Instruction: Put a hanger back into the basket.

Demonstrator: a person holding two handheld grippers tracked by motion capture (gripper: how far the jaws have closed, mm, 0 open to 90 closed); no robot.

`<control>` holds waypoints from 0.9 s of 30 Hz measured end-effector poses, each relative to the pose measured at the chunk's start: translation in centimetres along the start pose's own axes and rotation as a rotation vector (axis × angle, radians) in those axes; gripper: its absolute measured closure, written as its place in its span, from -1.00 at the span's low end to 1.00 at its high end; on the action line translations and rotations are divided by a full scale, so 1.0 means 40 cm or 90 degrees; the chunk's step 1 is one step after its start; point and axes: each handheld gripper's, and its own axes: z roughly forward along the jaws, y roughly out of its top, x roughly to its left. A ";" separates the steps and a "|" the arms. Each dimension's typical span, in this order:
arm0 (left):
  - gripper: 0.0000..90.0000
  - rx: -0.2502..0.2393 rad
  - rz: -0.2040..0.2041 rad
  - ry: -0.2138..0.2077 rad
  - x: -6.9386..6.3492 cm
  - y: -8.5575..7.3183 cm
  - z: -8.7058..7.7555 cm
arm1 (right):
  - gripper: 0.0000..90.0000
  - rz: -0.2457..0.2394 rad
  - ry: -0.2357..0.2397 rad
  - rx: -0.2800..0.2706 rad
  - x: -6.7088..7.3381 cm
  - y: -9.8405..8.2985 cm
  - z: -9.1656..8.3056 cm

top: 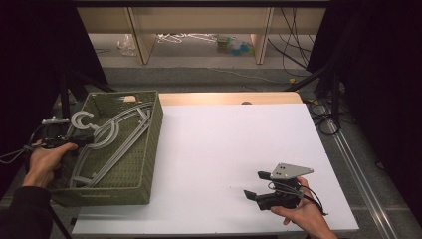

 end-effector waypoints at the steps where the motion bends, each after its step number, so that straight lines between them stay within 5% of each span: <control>1: 0.35 -0.019 -0.015 0.001 -0.006 0.001 -0.001 | -0.53 0.003 0.001 0.001 0.000 0.000 0.000; 5: 0.24 -0.065 -0.030 -0.019 -0.021 0.007 -0.032 | -0.53 0.000 -0.002 -0.003 -0.001 0.000 0.000; 14: -0.07 -0.130 -0.003 -0.044 -0.074 0.000 -0.101 | -0.53 -0.003 -0.008 -0.007 -0.002 0.000 -0.002; 21: -0.29 -0.155 0.051 -0.079 -0.187 -0.007 -0.151 | -0.53 0.000 -0.007 -0.006 -0.002 -0.001 0.000; 27: -0.43 -0.180 0.063 -0.117 -0.297 -0.036 -0.162 | -0.54 0.004 -0.003 -0.006 -0.003 -0.001 0.000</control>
